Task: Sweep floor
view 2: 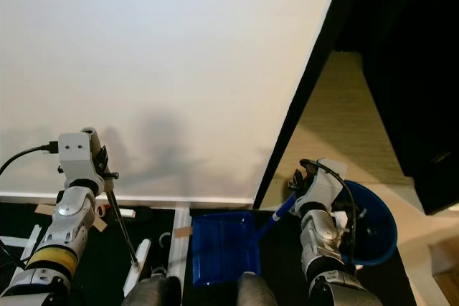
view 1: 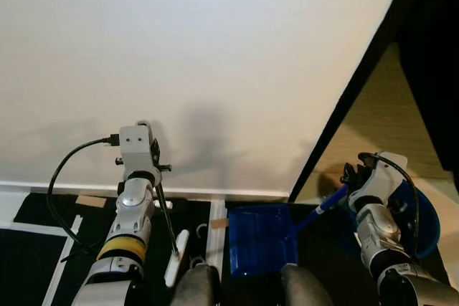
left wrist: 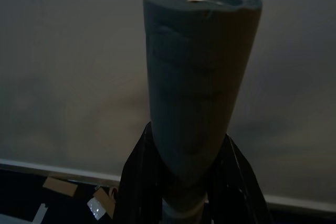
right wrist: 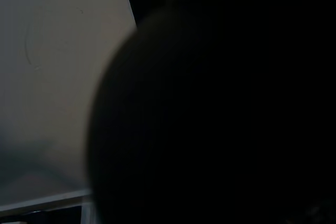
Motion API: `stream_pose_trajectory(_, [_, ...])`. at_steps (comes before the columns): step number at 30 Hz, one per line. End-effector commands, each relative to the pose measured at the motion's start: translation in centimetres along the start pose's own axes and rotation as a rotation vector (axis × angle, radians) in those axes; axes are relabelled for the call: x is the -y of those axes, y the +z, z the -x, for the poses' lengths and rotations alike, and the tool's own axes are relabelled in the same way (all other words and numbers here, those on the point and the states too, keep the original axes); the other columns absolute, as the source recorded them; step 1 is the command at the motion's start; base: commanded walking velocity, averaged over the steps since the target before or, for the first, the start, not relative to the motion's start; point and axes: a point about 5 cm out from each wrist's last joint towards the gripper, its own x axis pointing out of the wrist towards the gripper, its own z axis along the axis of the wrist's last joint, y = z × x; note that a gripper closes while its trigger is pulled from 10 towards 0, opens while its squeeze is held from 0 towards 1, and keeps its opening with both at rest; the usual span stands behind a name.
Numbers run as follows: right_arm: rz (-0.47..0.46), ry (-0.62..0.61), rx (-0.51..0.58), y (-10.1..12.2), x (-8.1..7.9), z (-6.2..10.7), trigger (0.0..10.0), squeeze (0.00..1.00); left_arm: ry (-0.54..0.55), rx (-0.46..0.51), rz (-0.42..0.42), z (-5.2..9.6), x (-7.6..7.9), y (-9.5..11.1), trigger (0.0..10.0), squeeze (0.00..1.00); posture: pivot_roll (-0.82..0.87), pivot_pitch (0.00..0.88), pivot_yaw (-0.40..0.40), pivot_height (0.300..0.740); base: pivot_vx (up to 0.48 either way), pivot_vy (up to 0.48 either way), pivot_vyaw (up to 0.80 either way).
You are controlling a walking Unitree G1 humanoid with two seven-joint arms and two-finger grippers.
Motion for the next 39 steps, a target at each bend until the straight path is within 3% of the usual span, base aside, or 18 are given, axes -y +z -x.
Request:
stream_pose_trajectory(1, [-0.004, -0.003, -0.014, -0.27, -0.03, 0.1, 10.0, 0.0, 0.006, -0.047, -0.016, 0.38, -0.57, -0.96, 10.0, 0.0, 0.09, 0.0, 0.0, 0.74, -0.48, 0.0, 0.0])
stream_pose_trajectory(10, [-0.005, -0.008, -0.015, -0.36, 0.15, 0.21, 10.0, 0.0, 0.003, -0.05, -0.011, 0.43, -0.49, -1.0, 10.0, 0.0, 0.09, 0.0, 0.002, 0.74, -0.479, 0.0, 0.0])
stream_pose_trajectory(25, [-0.004, -0.015, -0.012, -0.27, 0.37, 0.2, 10.0, 0.0, -0.001, -0.078, -0.047, 0.22, -0.51, -1.03, 10.0, 0.0, 0.09, 0.0, 0.009, 0.74, 0.0, 0.0, 0.0])
stream_pose_trajectory(39, [-0.012, -0.025, -0.008, -0.19, 0.35, 0.14, 10.0, 0.0, 0.003, -0.043, -0.068, -0.17, -0.5, -0.14, 10.0, 0.0, 0.09, 0.0, 0.015, 0.74, 0.0, 0.48, 0.0])
